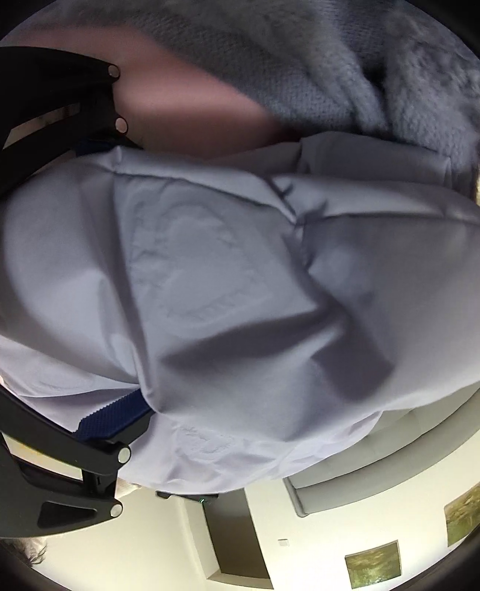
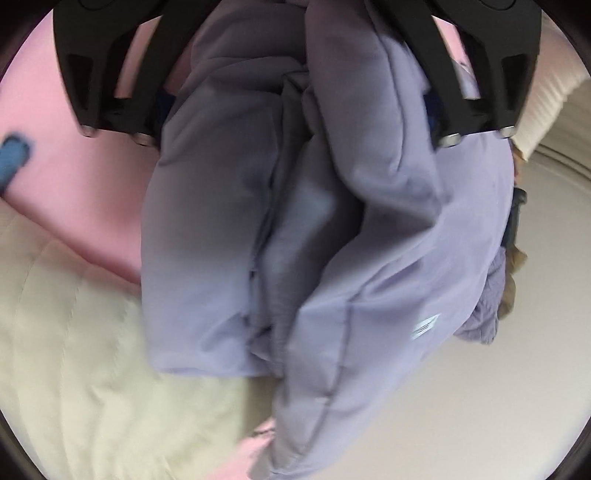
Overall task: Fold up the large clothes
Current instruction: 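Grasp the folded jacket bundle with both grippers and lift it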
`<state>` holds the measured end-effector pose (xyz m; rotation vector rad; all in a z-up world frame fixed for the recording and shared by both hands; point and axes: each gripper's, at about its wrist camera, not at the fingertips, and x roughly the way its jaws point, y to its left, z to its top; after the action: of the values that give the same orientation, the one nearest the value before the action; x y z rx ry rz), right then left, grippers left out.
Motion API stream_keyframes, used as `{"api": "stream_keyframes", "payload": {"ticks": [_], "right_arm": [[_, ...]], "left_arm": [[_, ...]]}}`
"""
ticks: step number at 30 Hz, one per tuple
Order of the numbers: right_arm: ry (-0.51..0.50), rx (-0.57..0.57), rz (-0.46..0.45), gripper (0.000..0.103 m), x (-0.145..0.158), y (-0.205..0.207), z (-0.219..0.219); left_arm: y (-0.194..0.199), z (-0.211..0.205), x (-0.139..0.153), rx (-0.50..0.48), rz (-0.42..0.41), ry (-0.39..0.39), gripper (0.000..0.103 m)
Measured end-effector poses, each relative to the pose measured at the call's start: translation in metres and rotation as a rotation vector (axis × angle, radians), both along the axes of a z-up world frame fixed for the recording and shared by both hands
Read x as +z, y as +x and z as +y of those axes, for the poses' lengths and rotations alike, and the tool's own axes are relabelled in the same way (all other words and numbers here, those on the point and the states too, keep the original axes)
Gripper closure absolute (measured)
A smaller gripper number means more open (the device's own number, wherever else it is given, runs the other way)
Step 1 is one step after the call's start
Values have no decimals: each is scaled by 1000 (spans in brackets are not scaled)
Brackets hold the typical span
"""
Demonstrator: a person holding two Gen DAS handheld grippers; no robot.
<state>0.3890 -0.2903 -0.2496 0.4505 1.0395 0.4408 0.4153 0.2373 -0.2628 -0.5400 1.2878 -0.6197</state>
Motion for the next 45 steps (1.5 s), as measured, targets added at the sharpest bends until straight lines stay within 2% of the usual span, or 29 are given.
{"api": "stream_keyframes", "payload": {"ticks": [1,2,3,4,6,8,9,11,14,16,18,20,23,28,35,42,45], "right_arm": [[-6,-9,-5,40,2,-1,1],[-21,-21,-19,44,5,-3,3],[-33,-36,-30,51,9,-4,5],[-41,-59,-40,56,13,-7,7],[-81,-93,-64,63,23,-12,16],[-113,-117,-74,66,33,-15,20],[-111,-136,-84,68,40,-19,21],[-108,-152,-97,70,51,-22,28],[-77,-156,-146,72,76,-41,21],[-97,-148,-198,72,92,-61,22],[-80,-163,-215,72,101,-78,16],[-70,-188,-231,72,108,-100,8],[-78,-205,-268,72,118,-138,-5],[-63,-247,-290,72,136,-176,-19],[-76,-292,-361,72,182,-202,-44],[-134,-338,-488,72,249,-209,-80],[-147,-363,-525,72,268,-207,-105]], "left_arm": [[-3,-3,1,8,-8,11,6],[-6,-6,2,14,-12,17,16],[-10,-9,5,29,-18,-4,33],[-14,-11,8,63,-29,-6,37],[-25,-17,17,108,-75,24,57],[-35,-18,28,163,-114,34,71],[-41,-14,34,203,-130,26,76],[-59,-4,50,302,-195,-25,81],[-85,1,75,370,-291,-93,84],[-104,-1,92,384,-331,-127,84],[-123,-3,102,376,-349,-153,84],[-137,-4,103,382,-343,-218,84],[-161,-20,117,347,-408,-201,84],[-186,-33,137,335,-479,-268,84],[-177,-63,169,290,-523,-320,84],[-152,-108,260,199,-655,-326,84],[-139,-139,287,171,-700,-332,84]]}}
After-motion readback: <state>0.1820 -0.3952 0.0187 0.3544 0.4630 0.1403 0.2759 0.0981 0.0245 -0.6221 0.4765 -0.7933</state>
